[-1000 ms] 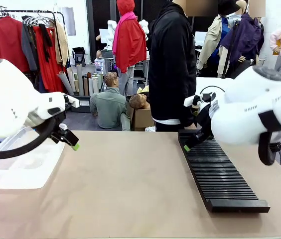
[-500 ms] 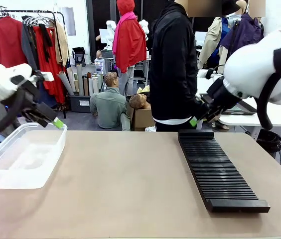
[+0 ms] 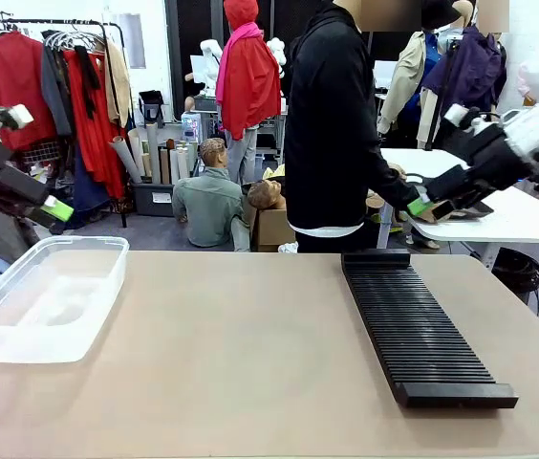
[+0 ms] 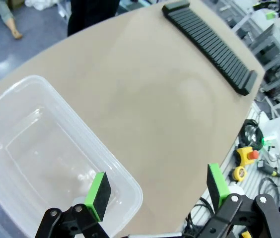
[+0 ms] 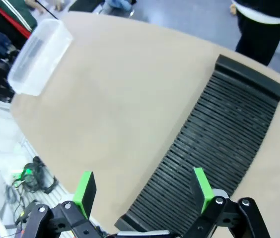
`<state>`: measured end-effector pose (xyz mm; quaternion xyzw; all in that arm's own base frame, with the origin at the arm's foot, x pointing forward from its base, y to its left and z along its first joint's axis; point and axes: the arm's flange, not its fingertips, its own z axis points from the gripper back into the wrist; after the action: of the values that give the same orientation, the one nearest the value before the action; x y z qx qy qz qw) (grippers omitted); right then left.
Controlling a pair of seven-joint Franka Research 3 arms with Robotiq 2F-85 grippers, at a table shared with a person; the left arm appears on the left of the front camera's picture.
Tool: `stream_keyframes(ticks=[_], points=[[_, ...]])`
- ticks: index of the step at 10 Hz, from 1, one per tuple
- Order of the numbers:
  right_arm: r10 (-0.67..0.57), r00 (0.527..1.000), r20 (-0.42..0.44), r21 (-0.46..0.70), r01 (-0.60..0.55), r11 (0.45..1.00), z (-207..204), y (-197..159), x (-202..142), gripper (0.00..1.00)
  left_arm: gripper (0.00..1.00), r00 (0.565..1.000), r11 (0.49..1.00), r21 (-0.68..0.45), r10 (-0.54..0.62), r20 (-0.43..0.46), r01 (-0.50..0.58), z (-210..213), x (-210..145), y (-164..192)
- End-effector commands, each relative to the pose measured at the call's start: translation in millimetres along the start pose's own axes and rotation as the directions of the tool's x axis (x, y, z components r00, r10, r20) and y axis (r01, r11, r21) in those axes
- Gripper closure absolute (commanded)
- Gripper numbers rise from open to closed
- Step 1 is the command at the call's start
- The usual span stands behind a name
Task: Sort PCBs into racks and boxes based on the side picked up.
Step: Pick up the Blank PCB handed by the Human.
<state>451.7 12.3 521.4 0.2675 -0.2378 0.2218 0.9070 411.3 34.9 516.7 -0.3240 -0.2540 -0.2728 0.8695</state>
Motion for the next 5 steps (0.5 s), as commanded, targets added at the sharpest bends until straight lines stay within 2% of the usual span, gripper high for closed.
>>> stream_keyframes(ticks=[1, 5], points=[[0.003, 0.999, 0.04, 0.051, -0.005, 0.999, 18, -15, -10, 0.0, 0.0, 0.999, 0.998, -0.057, -0.026, 0.046, 0.028, 16, -4, 8], [-0.04, 0.986, 0.165, 0.141, 0.016, 0.99, 56, -43, -38, 0.0, 0.0, 0.992, 0.993, -0.117, -0.013, 0.128, 0.028, 49, -18, 13]])
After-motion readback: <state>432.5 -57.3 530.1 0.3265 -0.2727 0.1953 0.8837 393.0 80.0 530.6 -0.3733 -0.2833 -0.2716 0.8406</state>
